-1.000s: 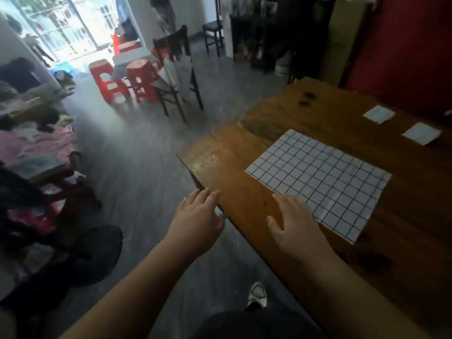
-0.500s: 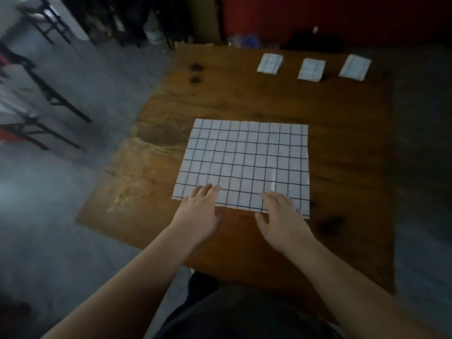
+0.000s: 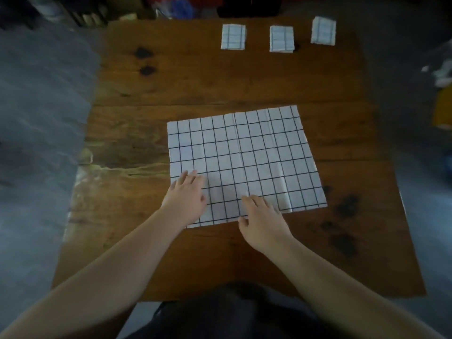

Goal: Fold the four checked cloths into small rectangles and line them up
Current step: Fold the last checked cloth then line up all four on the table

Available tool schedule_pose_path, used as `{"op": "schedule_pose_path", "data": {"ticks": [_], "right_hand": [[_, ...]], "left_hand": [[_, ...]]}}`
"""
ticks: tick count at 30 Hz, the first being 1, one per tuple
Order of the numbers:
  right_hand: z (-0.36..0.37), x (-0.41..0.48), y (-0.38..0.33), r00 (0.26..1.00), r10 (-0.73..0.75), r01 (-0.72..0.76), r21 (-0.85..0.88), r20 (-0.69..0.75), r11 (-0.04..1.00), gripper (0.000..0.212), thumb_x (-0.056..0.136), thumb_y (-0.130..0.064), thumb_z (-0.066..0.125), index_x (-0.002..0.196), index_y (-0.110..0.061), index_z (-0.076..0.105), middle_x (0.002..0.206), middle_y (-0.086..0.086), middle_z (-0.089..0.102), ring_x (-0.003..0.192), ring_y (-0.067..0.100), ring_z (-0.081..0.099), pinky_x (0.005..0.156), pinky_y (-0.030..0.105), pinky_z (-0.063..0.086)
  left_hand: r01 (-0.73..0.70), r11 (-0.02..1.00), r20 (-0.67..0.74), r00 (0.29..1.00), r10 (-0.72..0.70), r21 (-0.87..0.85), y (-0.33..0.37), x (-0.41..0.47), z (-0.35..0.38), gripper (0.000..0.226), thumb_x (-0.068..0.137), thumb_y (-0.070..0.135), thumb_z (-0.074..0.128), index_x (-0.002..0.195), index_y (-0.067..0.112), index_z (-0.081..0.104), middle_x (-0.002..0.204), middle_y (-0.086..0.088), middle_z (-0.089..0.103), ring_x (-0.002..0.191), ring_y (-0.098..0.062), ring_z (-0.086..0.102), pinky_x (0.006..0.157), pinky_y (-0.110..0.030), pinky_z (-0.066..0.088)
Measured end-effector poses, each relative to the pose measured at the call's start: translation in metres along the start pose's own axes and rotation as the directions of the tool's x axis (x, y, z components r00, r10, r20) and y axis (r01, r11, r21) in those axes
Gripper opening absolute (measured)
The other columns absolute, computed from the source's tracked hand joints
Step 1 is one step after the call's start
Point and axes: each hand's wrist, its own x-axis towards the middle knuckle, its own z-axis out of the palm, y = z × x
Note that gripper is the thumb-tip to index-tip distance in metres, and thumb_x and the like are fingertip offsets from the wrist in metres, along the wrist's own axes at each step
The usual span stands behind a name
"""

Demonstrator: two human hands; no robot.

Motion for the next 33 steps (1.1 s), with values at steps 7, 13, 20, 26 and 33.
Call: {"op": "schedule_pose_path", "data": {"ticks": [7, 13, 20, 26, 33], "right_hand": [[0.036, 0.003, -0.008, 0.998, 0.068, -0.069, -0.098, -0.012, 0.993, 0.057, 0.105, -0.041, 0.041, 0.158, -0.026, 0.027, 0.162, -0.003, 0.030, 0.151, 0.018, 0.027, 0.124, 0.046, 0.026], [0.038, -0.006, 0.016, 0.992, 0.111, -0.122, -0.202, -0.065, 0.972, 0.056, 0.104, -0.037, 0.039, 0.158, -0.029, 0.026, 0.167, -0.002, 0.022, 0.156, 0.019, 0.016, 0.127, 0.051, 0.017], [0.036, -0.021, 0.040, 0.983, 0.153, -0.173, -0.242, -0.100, 0.955, 0.059, 0.103, -0.032, 0.042, 0.158, -0.027, 0.024, 0.168, 0.004, 0.019, 0.157, 0.027, 0.010, 0.127, 0.050, 0.016], [0.065, -0.071, 0.047, 0.991, 0.071, -0.093, -0.199, -0.116, 0.976, 0.060, 0.101, -0.027, 0.046, 0.157, -0.020, 0.026, 0.168, 0.006, 0.019, 0.157, 0.027, 0.010, 0.127, 0.048, 0.017], [0.125, -0.151, 0.049, 0.996, -0.090, 0.084, -0.170, -0.028, 0.982, 0.062, 0.102, -0.027, 0.044, 0.160, -0.020, 0.022, 0.169, 0.004, 0.016, 0.158, 0.024, 0.009, 0.128, 0.045, 0.013]], "left_hand": [[-0.096, 0.994, 0.047, 0.995, 0.093, 0.053, -0.046, 0.021, 0.015, 0.061, 0.105, 0.036, 0.043, 0.159, 0.018, 0.021, 0.168, -0.004, 0.013, 0.156, -0.028, 0.004, 0.125, -0.047, 0.013], [-0.173, 0.978, 0.038, 0.985, 0.170, 0.113, -0.053, -0.009, 0.035, 0.057, 0.104, 0.036, 0.042, 0.157, 0.020, 0.030, 0.165, -0.002, 0.024, 0.154, -0.028, 0.013, 0.125, -0.047, 0.016], [-0.255, 0.958, 0.094, 0.965, 0.244, 0.133, -0.030, -0.075, 0.077, 0.058, 0.101, 0.029, 0.045, 0.157, 0.018, 0.031, 0.165, -0.005, 0.024, 0.154, -0.027, 0.015, 0.125, -0.045, 0.018], [-0.202, 0.979, 0.032, 0.979, 0.202, 0.026, 0.007, -0.137, 0.122, 0.053, 0.101, 0.020, 0.042, 0.152, 0.013, 0.036, 0.163, -0.007, 0.028, 0.152, -0.028, 0.019, 0.123, -0.045, 0.021], [-0.264, 0.964, 0.023, 0.964, 0.264, 0.031, 0.065, -0.187, 0.169, 0.061, 0.097, 0.020, 0.053, 0.154, 0.018, 0.032, 0.158, -0.004, 0.036, 0.144, -0.026, 0.032, 0.118, -0.042, 0.029]]}}
